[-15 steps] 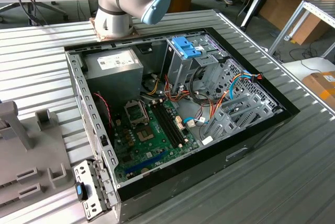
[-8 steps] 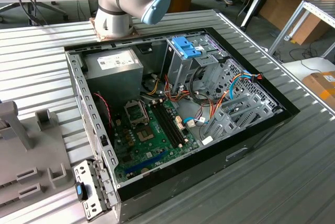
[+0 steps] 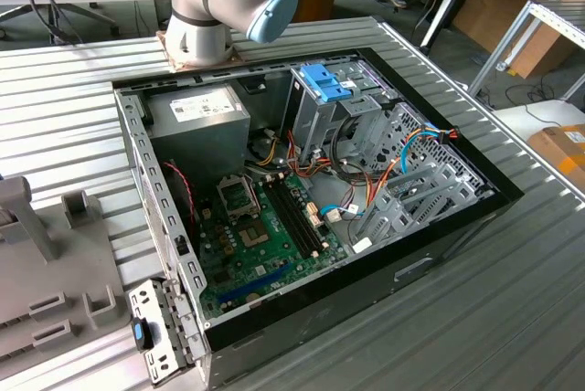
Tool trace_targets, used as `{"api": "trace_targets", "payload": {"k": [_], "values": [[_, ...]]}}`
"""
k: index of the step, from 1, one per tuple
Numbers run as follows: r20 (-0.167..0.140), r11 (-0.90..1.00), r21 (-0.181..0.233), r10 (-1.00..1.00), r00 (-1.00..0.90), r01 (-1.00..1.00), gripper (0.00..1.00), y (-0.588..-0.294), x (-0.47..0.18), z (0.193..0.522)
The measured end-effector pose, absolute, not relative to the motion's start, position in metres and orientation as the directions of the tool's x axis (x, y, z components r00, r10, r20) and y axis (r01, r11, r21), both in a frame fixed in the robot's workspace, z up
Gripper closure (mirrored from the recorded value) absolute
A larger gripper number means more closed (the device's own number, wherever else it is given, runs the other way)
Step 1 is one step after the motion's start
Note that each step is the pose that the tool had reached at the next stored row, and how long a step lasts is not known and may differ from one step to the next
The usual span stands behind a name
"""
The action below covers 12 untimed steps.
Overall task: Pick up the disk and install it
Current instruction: 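Pick up the disk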
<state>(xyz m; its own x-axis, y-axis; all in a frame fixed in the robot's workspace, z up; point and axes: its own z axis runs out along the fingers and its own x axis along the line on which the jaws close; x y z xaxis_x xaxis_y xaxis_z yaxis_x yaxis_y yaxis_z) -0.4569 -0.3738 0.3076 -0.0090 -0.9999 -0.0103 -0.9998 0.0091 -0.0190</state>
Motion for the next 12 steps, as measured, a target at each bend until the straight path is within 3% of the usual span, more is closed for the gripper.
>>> {"api": "trace_targets", "payload": {"k": [2, 3, 12], "values": [[-0.01, 0.009, -0.019, -1.0, -0.009, -1.0, 0.56, -0.3738, -0.4569, 0.3075], [-0.01, 0.009, -0.019, -1.0, -0.009, -1.0, 0.62, -0.3738, -0.4569, 0.3075], [-0.01, 0.009, -0.019, -1.0, -0.009, -1.0, 0.63, -0.3738, -0.4569, 0.3072]]}}
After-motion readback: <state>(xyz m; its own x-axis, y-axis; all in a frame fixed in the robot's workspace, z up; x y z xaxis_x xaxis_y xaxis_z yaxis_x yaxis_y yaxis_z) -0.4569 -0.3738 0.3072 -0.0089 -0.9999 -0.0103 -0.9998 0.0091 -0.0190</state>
